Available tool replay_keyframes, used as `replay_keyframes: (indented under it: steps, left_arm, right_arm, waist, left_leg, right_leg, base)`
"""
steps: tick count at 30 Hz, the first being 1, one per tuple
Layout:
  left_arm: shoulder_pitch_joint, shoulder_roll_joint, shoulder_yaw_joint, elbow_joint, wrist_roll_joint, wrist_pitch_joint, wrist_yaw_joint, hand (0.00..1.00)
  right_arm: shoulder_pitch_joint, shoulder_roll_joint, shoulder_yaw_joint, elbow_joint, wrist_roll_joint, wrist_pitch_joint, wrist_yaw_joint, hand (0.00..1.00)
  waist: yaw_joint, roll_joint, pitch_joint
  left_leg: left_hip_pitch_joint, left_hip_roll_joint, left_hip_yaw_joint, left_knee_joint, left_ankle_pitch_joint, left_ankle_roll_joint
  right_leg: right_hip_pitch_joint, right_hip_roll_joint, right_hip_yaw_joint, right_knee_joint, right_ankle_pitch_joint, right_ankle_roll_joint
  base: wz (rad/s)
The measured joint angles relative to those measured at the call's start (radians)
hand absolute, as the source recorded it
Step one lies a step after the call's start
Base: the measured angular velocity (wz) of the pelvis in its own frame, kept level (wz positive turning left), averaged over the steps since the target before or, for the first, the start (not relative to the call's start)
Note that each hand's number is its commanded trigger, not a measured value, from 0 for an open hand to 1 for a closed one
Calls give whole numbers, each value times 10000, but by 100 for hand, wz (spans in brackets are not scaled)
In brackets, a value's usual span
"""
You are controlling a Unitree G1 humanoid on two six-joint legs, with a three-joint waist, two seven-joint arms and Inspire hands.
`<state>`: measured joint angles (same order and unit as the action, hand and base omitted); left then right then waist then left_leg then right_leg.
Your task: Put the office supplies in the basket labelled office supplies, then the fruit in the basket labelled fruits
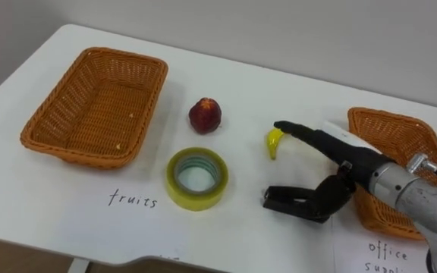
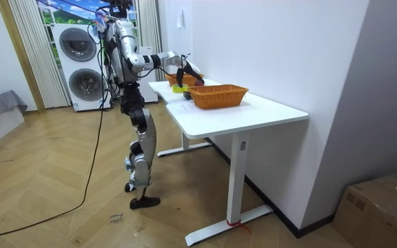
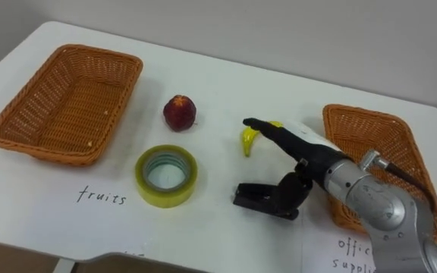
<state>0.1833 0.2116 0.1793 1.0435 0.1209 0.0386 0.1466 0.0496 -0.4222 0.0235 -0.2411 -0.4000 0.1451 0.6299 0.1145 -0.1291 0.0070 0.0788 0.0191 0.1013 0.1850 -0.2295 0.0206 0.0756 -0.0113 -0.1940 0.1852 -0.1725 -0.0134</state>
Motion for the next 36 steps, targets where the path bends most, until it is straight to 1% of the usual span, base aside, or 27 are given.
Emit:
replay_keyframes:
  steps: [4, 8, 12, 17, 20, 22, 29, 31, 36]
  left_arm:
    - [-1, -1, -87, -158, 4, 0, 26, 0]
    - [-8, 3, -219, -165, 3, 1, 87, 0]
    - [-3, 2, -292, -164, 4, 5, 154, 0]
    - [-4, 5, -345, -165, 2, 29, 206, 0]
    - [-4, 11, -562, -163, -20, 45, 209, 0]
    - [0, 9, -636, -163, 6, 46, 201, 0]
    - [-22, 13, -738, -165, -24, 54, 176, 0]
    - [-5, 11, -892, -228, -82, 65, 177, 0]
    - [-19, 12, -1130, -255, -230, 68, 193, 0]
  right_arm:
    - [1, 3, 5, 3, -19, 16, 69, 0]
    - [2, 5, 57, 129, -31, 88, 72, 0]
    - [9, 13, 338, 350, -194, 195, 176, 0]
    - [73, 171, 352, 418, -208, 236, 191, 0]
    - [73, 258, 360, 745, -322, 245, 191, 0]
    - [83, 389, 361, 943, -634, 297, 192, 0]
    - [83, 400, 366, 1322, -1203, 306, 174, 0]
    - [84, 522, 364, 1695, -1322, 330, 143, 0]
    - [82, 718, 434, 1904, -1392, 289, -197, 0]
  waist:
    - [17, 73, 36]
    - [28, 158, 21]
    - [24, 204, 16]
    - [18, 195, 6]
    - [20, 188, 0]
    - [23, 190, -1]
    - [-4, 234, -37]
    - [-16, 241, -42]
    - [-20, 256, -54]
  left_leg:
    - [2, -2, -2, 11, 0, 1]
    - [2, -2, -2, 9, 0, 1]
    - [-6, -2, 0, 1, 0, 1]
    - [-62, -9, -1, 4, 4, 7]
    - [-67, -12, -5, 24, 3, 8]
    - [-81, -12, -4, 32, 3, 9]
    - [-150, -22, -52, 93, 3, 9]
    - [-161, -88, -91, 130, 5, 11]
    - [-161, -88, -90, 138, 10, 19]
  right_leg:
    - [11, -3, 4, 0, 4, 4]
    - [9, -2, 2, 0, 4, 4]
    - [-13, 0, 1, 0, 4, 4]
    - [-72, -12, -11, 1, 4, 5]
    - [-72, -21, -61, 2, 7, 9]
    - [-81, -23, -80, 1, 7, 10]
    - [-101, -30, -121, 0, 9, 8]
    - [-93, -33, -139, 3, 10, 8]
    - [-81, -33, -111, 20, 21, 7]
  base:
    - [0]
    - [0]
    - [0]
    - [0]
    - [0]
    - [0]
    - [2]
    - [4]
    - [0]
